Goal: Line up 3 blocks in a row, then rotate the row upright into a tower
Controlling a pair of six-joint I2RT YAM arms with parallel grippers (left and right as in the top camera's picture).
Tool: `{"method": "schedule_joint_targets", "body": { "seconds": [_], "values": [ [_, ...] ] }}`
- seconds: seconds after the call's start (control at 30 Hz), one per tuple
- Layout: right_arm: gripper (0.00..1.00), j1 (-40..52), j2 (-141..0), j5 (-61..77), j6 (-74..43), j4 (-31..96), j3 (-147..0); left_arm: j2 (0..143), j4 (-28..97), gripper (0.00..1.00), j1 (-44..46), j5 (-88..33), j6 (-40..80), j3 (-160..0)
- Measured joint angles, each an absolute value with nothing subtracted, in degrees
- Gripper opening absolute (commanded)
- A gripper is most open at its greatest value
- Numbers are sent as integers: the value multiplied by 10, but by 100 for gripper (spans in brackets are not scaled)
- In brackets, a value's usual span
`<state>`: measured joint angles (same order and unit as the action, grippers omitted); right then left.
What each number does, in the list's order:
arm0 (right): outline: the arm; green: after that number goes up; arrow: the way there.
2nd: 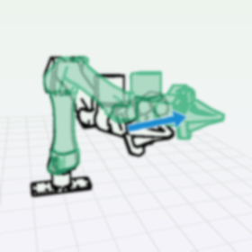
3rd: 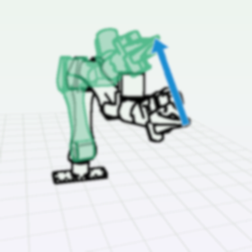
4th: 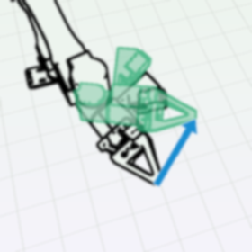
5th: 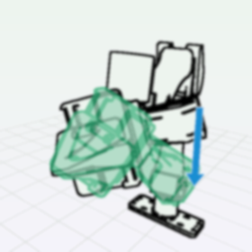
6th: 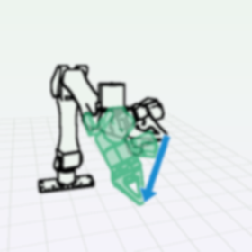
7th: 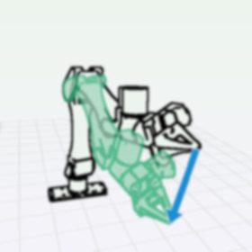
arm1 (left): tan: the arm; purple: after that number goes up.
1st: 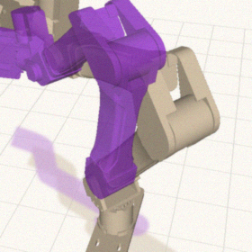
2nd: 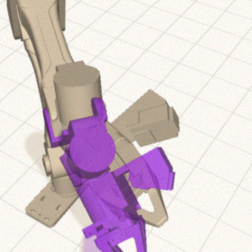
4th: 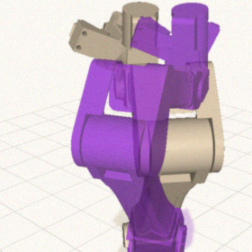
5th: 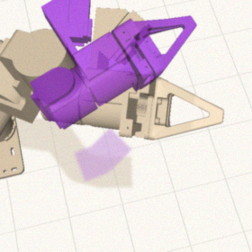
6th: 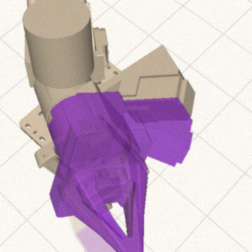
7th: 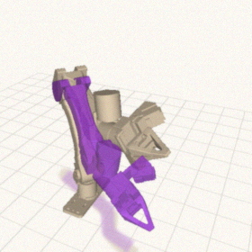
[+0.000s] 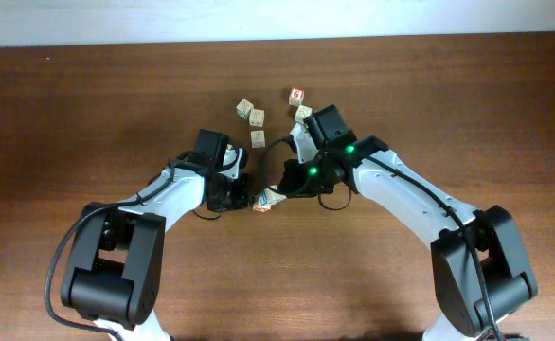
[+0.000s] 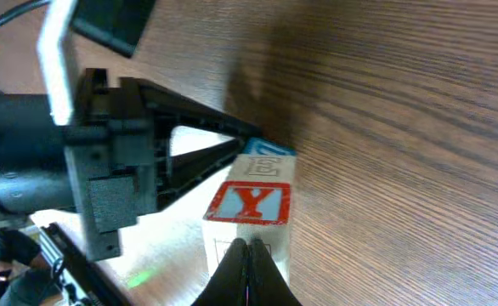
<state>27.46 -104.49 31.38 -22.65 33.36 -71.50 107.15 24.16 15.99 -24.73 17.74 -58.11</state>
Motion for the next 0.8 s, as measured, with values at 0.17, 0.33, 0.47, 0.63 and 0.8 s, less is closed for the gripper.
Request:
{"method": "schedule_joint_targets", "body": {
  "seconds": [0.17,0.33,0.47,0.63,0.8],
  "values": [
    [4,298,-1045,331,-250,318,-717,1072,233,0,168,-283,178,-581],
    [4,298,-1045,330,-253,334,-722,1072,232,0,165,-286,178,-582],
    [6,298,-1050,309,-237,397,-773,1072,244,0,119,-292,177,-618],
    [7,298,-1050,293,-235,405,-781,1072,250,0,102,-282,175,-626],
    [56,236,-983,211,-180,591,-921,982,422,29,42,-187,145,-778]
  ]
}}
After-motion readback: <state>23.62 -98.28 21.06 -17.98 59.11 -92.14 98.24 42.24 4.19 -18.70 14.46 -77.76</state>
